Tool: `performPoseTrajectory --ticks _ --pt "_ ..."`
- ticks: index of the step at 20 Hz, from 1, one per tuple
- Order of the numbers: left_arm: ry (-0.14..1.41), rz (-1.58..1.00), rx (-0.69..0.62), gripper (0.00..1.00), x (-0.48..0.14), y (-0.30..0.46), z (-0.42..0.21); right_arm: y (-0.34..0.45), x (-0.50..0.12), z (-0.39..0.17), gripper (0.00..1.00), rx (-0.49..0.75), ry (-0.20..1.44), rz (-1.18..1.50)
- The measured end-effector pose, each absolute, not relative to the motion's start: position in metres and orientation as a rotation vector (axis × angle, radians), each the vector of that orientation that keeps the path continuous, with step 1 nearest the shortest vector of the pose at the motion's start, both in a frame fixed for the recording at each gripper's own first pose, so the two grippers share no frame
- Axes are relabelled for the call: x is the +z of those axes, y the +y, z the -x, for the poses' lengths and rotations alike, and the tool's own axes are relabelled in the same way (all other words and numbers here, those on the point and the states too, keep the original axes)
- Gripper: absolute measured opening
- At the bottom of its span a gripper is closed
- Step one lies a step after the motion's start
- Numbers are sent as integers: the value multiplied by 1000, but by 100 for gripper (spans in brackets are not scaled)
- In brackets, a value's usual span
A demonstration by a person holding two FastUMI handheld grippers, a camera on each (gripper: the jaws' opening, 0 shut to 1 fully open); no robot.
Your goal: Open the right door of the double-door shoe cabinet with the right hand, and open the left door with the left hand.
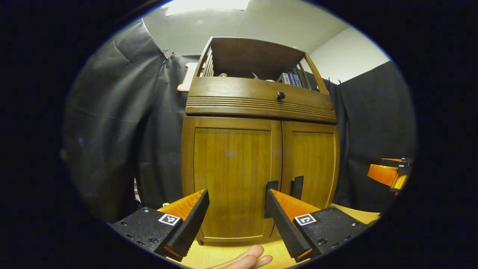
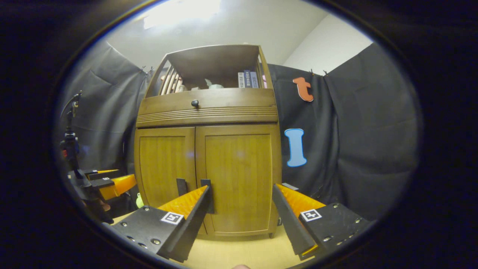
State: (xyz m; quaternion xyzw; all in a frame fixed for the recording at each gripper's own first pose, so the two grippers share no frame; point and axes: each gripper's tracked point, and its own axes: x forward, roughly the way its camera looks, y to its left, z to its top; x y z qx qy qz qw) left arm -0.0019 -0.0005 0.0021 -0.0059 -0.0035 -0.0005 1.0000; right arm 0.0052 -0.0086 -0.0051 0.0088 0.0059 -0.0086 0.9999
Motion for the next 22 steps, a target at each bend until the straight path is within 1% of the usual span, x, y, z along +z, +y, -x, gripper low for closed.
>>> performPoseTrajectory --ticks 3,4,5,6,7,8,9,10,11,12,13,14,15,16,17,18,19,20,21,22 --pt "7 25 -3 92 -1 -1 1 -8 -6 -17 98 -15 11 -17" --pt "8 23 -1 92 -1 0 1 -4 -6 -22 100 -9 10 -17" --pt "6 24 3 96 0 3 0 -3 -8 -30 100 -8 16 -16" --pt "5 28 7 92 0 5 0 -4 -12 -39 98 -14 27 -12" --pt "4 31 8 95 0 6 -1 -3 -17 -47 98 -18 46 -11" --pt "6 31 9 92 0 7 -2 1 -24 -56 98 -16 62 -15" --pt "7 32 13 96 -1 10 -2 4 -29 -65 93 -14 80 -27" --pt "5 36 18 95 1 12 -1 8 -35 -76 93 -9 96 -39" --pt "4 39 24 95 1 14 -2 14 -42 -85 98 -2 114 -52" --pt "6 36 30 95 0 15 -3 21 -49 -96 94 15 133 -64" --pt "8 34 30 92 -2 15 -4 28 -54 -105 98 26 145 -75" --pt "12 33 26 95 -3 13 -5 34 -59 -116 94 39 154 -83" --pt "18 32 22 92 -5 13 -6 40 -63 -126 94 49 162 -85" --pt "22 30 21 92 -6 13 -8 46 -68 -135 98 53 173 -85" --pt "27 28 23 92 -7 13 -9 50 -75 -143 94 55 186 -83" --pt "30 30 25 96 -9 15 -10 56 -82 -151 98 57 202 -84" --pt "36 42 31 95 -12 19 -12 63 -91 -159 98 64 214 -80" --pt "39 51 35 92 -13 21 -13 69 -98 -165 100 70 221 -73" --pt "48 59 41 95 -16 22 -16 74 -106 -171 99 71 225 -60" --pt "56 62 43 96 -18 23 -17 78 -115 -179 98 64 235 -41"
